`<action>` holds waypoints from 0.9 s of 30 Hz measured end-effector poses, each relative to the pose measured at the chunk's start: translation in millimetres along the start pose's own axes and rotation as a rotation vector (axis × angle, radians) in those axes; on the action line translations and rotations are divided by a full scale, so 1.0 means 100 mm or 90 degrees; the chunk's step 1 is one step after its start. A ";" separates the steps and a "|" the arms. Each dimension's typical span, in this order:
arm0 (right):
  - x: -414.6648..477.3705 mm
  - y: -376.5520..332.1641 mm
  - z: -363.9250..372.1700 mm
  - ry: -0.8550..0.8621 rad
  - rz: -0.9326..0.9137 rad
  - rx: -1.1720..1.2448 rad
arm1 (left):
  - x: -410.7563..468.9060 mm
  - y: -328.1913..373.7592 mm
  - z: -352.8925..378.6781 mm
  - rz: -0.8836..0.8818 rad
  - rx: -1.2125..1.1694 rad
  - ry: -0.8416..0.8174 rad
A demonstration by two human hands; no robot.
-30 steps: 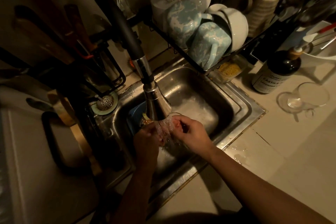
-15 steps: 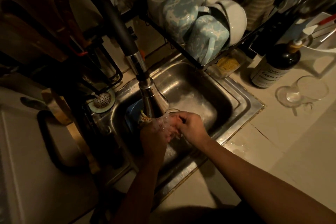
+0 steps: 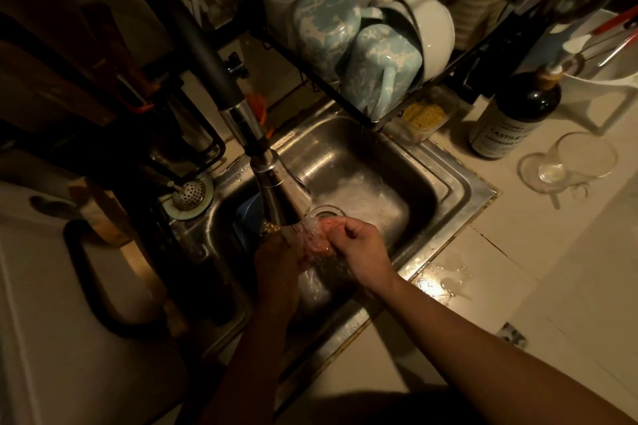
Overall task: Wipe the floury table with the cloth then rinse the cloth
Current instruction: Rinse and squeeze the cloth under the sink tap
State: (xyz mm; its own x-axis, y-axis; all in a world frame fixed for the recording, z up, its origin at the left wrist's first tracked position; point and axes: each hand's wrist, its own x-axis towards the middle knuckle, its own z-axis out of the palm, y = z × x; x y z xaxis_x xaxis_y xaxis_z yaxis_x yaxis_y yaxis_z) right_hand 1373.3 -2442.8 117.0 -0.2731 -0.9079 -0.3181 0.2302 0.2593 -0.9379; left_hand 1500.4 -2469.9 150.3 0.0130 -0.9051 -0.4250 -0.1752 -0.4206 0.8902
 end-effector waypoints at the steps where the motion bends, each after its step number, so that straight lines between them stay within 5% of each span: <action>1: -0.01 -0.02 -0.01 -0.020 -0.024 -0.010 | 0.01 0.01 -0.02 0.000 0.015 0.019; 6: 0.09 -0.04 -0.06 0.002 -0.074 -0.161 | -0.01 0.03 0.06 0.072 0.138 -0.022; 12: 0.00 -0.10 -0.05 -0.102 -0.158 -0.331 | 0.13 0.05 0.01 0.077 0.215 0.114; 17: 0.15 -0.06 -0.02 0.000 -0.073 -0.280 | -0.07 0.10 0.17 0.063 0.080 0.079; 23: -0.09 -0.20 0.10 -0.101 -0.132 -0.231 | 0.09 0.11 0.06 0.109 0.214 0.111; 27: 0.11 -0.28 0.08 0.025 -0.044 -0.142 | -0.08 0.15 0.15 0.102 0.116 0.100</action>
State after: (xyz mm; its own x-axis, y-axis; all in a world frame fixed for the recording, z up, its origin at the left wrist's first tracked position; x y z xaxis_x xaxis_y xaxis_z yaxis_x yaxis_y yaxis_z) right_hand 1371.6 -2462.7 141.4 -0.3176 -0.9138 -0.2531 -0.0011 0.2673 -0.9636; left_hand 1483.2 -2468.1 164.5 0.1209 -0.9638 -0.2376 -0.3612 -0.2657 0.8938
